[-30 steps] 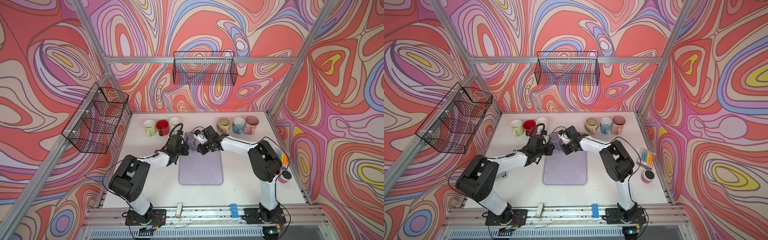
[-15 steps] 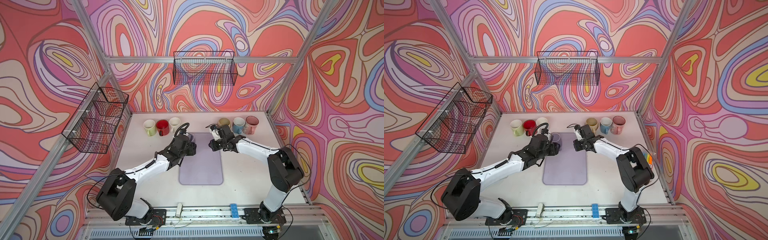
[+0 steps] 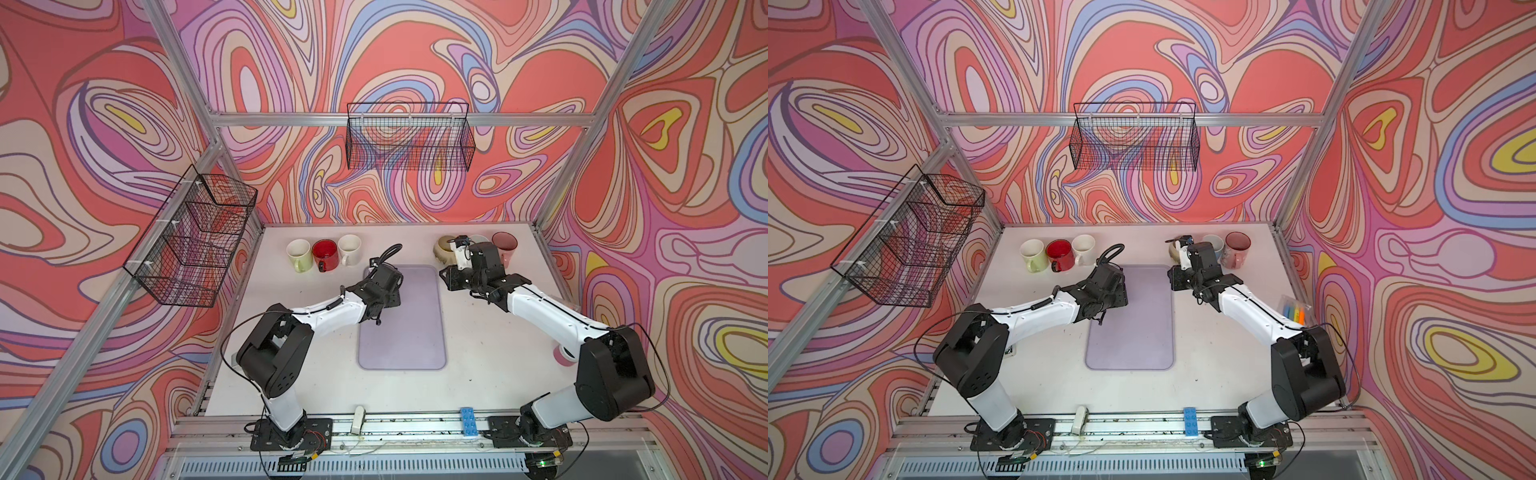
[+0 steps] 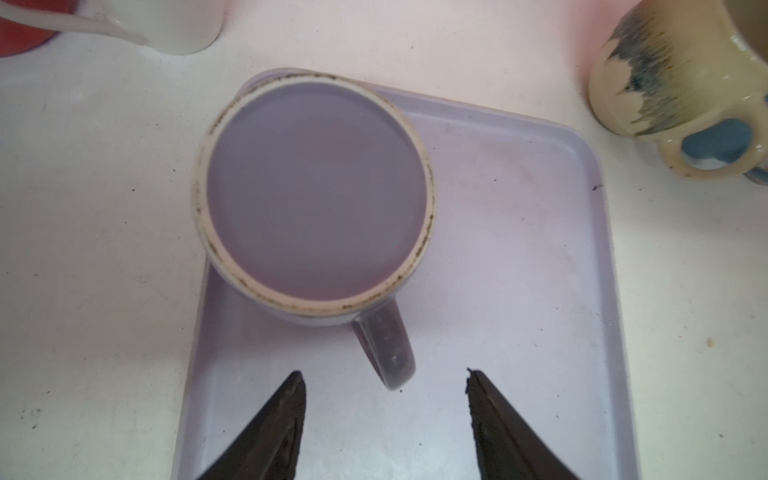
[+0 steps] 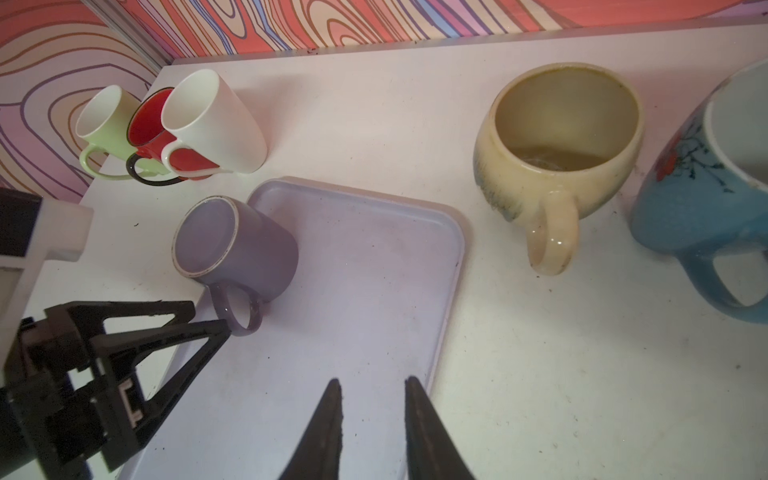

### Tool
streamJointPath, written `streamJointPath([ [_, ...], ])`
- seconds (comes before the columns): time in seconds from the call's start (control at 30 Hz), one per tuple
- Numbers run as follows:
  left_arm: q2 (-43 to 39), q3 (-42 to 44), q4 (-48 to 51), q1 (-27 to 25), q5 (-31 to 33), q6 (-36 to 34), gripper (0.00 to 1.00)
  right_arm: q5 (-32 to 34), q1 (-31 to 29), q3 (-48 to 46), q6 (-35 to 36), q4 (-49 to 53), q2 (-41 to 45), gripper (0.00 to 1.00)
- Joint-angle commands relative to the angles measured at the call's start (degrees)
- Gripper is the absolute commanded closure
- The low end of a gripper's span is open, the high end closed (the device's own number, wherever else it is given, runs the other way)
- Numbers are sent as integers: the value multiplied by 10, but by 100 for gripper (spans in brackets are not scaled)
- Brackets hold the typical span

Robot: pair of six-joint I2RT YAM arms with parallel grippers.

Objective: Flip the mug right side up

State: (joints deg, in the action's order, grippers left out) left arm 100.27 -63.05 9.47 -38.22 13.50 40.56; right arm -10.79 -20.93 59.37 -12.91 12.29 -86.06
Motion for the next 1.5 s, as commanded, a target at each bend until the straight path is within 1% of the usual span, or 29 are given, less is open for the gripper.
streamJointPath([
  [0.0,20,-23,22,1,45,0,36,-19,5,-15,-7,-19,11,73],
  [0.13,44,-39,19,6,48,-8,38,-29,6,-20,-10,-28,7,73],
  [0.23,58,-33,-5,7,60,-10,40,-32,7,-22,-14,-35,5,73],
  [0.43,77,-39,-13,10,74,-15,46,-33,7,-29,-22,-46,3,74],
  [0.57,75,-26,-16,17,77,-15,55,-32,8,-31,-23,-49,1,74],
  [0.7,55,-6,-17,17,76,-23,63,-31,9,-33,-25,-49,-1,74],
  [0.83,42,2,-12,18,80,-45,64,-36,9,-31,-29,-53,-9,74],
  [0.9,40,1,-11,19,80,-55,60,-38,9,-30,-31,-55,-14,74],
  [0.97,39,-3,-8,21,80,-62,59,-40,9,-30,-33,-57,-16,74],
  [1.13,38,-15,-5,22,78,-75,59,-39,10,-29,-34,-55,-18,74],
  [1.23,43,-20,-4,23,76,-81,63,-38,9,-30,-36,-55,-20,75],
  [1.37,44,-22,-5,23,67,-80,73,-41,9,-32,-38,-56,-23,75],
  [1.47,42,-23,-2,23,64,-80,77,-41,10,-32,-39,-57,-26,75],
])
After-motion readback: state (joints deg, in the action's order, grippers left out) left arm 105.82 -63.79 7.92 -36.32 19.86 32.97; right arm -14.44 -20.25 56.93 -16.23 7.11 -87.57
